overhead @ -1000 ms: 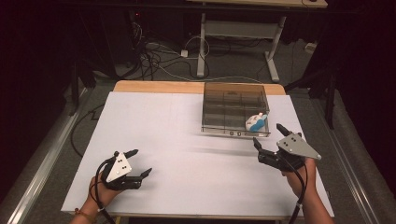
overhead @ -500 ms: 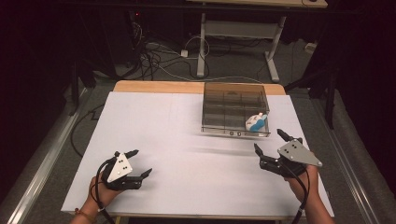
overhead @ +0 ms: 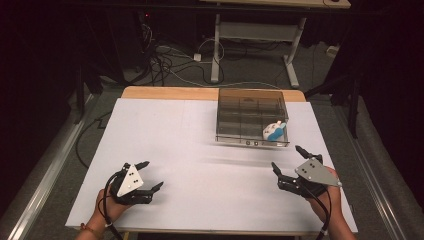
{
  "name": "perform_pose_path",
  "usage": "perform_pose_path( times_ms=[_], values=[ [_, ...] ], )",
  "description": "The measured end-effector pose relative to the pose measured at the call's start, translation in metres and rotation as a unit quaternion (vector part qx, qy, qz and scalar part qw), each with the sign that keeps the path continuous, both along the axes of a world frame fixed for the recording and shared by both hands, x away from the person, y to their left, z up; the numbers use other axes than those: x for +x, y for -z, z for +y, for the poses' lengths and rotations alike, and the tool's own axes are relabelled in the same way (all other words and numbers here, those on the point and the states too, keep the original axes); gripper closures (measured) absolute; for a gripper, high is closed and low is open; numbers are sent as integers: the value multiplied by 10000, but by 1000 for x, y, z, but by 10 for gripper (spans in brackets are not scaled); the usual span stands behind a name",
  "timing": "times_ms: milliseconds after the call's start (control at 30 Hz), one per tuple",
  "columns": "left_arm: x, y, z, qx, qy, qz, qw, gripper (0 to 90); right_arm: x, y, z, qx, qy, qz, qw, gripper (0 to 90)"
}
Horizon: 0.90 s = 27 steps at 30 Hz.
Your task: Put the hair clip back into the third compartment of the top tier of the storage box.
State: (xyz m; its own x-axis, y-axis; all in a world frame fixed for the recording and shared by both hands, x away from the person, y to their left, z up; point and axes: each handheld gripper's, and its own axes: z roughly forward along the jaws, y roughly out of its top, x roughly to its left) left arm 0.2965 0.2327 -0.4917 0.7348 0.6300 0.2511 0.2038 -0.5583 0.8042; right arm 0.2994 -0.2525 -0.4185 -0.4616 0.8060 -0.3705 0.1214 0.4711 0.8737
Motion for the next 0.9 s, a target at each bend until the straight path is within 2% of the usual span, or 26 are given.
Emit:
perform_pose_path(
  times_ms=[200,533,900],
  values=[
    [0,1,-1,47,20,1,10000,200,-4,9,0,-165,-52,84,9998,163],
    [-1,1,-4,78,73,4,9999,200,-11,22,-5,-243,-39,263,9993,162],
    [0,2,-8,74,103,40,9999,200,-19,37,-15,-212,34,379,9991,161]
  ],
)
